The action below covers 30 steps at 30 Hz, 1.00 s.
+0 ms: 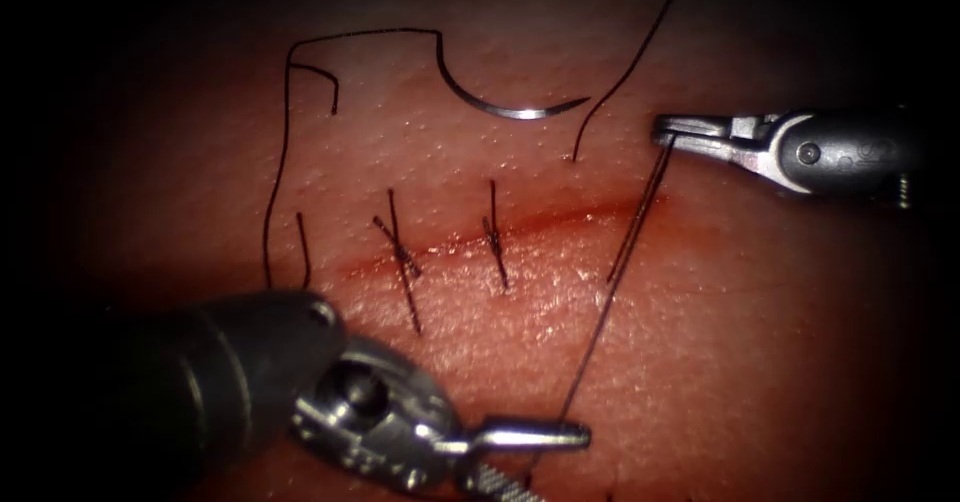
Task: Wound Closure
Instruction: Hold suture with right gripper and regrasp suture further away with left grasper
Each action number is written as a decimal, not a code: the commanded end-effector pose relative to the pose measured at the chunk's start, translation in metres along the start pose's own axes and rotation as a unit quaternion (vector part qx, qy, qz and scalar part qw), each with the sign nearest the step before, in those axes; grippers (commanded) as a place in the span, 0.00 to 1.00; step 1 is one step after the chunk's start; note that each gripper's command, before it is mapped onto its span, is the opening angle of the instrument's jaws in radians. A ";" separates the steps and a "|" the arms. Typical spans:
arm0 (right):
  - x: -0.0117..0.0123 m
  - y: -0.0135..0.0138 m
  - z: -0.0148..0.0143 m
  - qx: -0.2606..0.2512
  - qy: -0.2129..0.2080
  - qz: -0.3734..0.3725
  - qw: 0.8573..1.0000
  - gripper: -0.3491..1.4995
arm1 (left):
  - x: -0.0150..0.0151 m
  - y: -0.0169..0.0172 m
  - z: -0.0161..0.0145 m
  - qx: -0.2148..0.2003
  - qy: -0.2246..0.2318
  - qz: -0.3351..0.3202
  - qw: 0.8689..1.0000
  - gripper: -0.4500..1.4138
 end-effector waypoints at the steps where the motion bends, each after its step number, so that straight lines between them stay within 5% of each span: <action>1: -0.0001 0.0003 0.0009 0.000 0.001 -0.001 1.000 0.00 | -0.0005 -0.0001 0.0004 0.001 -0.001 0.001 1.000 0.35; 4: -0.0001 0.0003 0.0009 0.000 0.001 -0.002 1.000 0.00 | -0.0004 0.0001 0.0001 -0.003 -0.004 0.004 1.000 0.02; 12: 0.0000 -0.0001 0.0008 0.004 0.000 0.007 1.000 0.00 | -0.0007 -0.0006 -0.0008 -0.004 -0.023 0.010 1.000 0.00; 17: 0.0009 -0.0013 0.0006 0.030 -0.015 0.025 0.999 0.00 | -0.0008 -0.0024 -0.0039 0.063 -0.043 -0.005 0.997 0.00; 18: 0.0012 -0.0018 0.0004 0.042 -0.023 0.037 0.998 0.21 | -0.0008 -0.0027 -0.0046 0.076 -0.047 -0.003 0.996 0.00; 19: 0.0018 -0.0025 0.0001 0.051 -0.026 0.046 0.997 0.54 | -0.0006 -0.0035 -0.0064 0.104 -0.052 -0.005 0.993 0.00; 21: 0.0027 -0.0032 -0.0003 0.058 -0.025 0.051 0.997 0.74 | -0.0004 -0.0042 -0.0086 0.133 -0.059 -0.004 0.989 0.00; 25: 0.0049 -0.0041 -0.0011 0.067 -0.018 0.057 0.996 0.96 | 0.0000 -0.0048 -0.0113 0.152 -0.068 -0.007 0.986 0.00; 30: 0.0088 -0.0057 -0.0036 0.087 -0.004 0.067 0.994 0.98 | 0.0003 -0.0048 -0.0136 0.153 -0.085 0.001 0.985 0.00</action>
